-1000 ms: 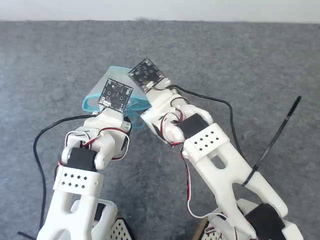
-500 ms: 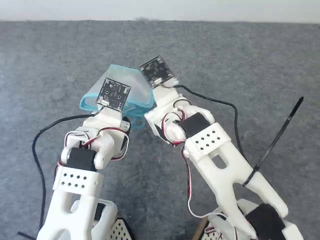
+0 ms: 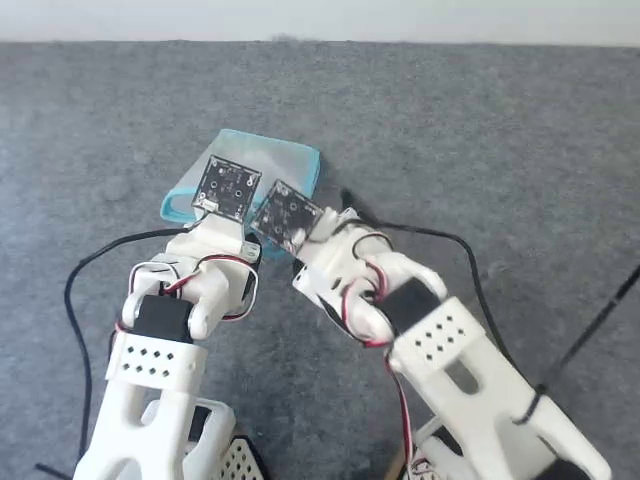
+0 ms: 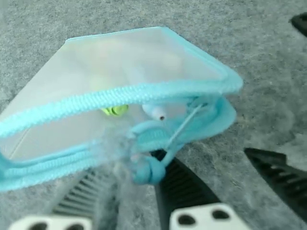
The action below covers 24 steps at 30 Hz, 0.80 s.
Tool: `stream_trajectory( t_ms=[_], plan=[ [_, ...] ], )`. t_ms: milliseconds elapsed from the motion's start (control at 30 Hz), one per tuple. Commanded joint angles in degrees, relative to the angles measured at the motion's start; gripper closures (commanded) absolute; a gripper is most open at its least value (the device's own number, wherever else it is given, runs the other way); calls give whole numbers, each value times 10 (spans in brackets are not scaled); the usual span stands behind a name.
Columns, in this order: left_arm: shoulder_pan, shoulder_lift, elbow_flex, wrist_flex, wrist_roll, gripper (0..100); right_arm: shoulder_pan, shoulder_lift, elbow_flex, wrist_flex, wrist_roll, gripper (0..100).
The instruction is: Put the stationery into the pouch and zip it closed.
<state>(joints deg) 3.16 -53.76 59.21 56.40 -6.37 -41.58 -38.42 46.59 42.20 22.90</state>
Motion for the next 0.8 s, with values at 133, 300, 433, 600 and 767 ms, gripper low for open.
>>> stream_trajectory(
  t_ms=[133, 300, 433, 600, 767],
  plan=[
    [-4, -15, -4, 11, 11, 988, -8, -27, -8, -54, 75, 634],
    [-4, -12, -4, 10, 11, 988, -7, 38, -48, -55, 81, 634],
    [-4, -11, -3, 10, 11, 988, -7, 76, -71, -58, 106, 634],
    [-4, -11, -3, 10, 10, 988, -8, 88, -82, -65, 113, 637],
    [-4, -11, -3, 10, 10, 988, -8, 90, -82, -74, 113, 657]
  ],
)
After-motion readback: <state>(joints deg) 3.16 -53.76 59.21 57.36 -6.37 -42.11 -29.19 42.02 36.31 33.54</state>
